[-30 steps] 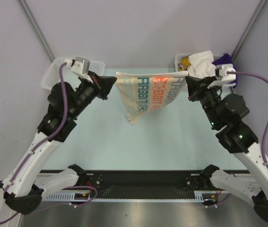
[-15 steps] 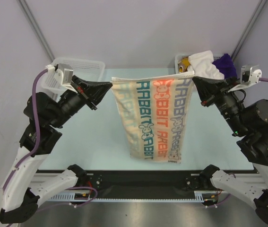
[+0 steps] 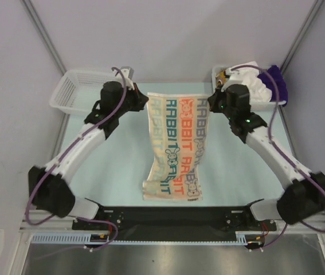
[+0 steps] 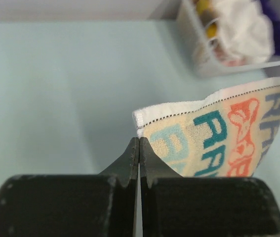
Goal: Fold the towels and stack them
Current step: Flatten out the crumpled towel, then fold the towel
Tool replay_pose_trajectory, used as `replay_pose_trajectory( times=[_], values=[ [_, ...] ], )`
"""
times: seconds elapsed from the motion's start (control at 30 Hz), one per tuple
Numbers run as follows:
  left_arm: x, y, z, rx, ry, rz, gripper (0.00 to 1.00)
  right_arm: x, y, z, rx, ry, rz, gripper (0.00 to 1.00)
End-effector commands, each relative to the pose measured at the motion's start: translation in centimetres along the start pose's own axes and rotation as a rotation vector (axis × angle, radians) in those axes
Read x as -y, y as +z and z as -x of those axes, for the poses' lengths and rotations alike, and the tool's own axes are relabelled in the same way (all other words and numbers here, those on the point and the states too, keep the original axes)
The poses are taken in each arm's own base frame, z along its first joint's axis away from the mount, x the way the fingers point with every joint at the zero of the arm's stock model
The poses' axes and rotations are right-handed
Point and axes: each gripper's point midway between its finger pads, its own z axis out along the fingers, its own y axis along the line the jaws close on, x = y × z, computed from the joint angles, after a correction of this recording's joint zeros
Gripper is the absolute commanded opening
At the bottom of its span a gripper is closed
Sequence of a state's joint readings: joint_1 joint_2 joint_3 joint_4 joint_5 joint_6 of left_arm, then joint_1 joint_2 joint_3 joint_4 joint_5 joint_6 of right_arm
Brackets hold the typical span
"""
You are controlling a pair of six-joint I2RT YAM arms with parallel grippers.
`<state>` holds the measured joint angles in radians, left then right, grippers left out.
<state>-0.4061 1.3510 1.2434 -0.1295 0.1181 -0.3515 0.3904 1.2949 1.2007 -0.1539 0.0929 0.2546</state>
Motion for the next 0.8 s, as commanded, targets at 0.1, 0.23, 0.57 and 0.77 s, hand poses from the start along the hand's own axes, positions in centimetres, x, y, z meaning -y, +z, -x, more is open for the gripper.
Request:
replay_pose_trajectory(
  times=[0.1,0.23,0.57,0.77],
  values=[
    [-6.5,10.1,-1.0,0.015,-0.064,0.036,0.0,0.1,9.7,-1.7,0.045,0.063,0.06,0.0],
    [-8.7,14.8,-0.7,0.012,-0.044,0.03,0.0,1.5,15.7,-4.9,-0.008,0.072,0.051,0.0],
    [-12.1,19.5,1.6,0.044,-0.049,0.016,0.0,3.4,21.4,-4.0,0.031,0.106,0.071,0.0],
    [-11.5,18.9,2.1,0.047,-0.051,-0.002,0.0,3.0,21.1,-4.1,0.024,0.115,0.101,0.0]
  ],
)
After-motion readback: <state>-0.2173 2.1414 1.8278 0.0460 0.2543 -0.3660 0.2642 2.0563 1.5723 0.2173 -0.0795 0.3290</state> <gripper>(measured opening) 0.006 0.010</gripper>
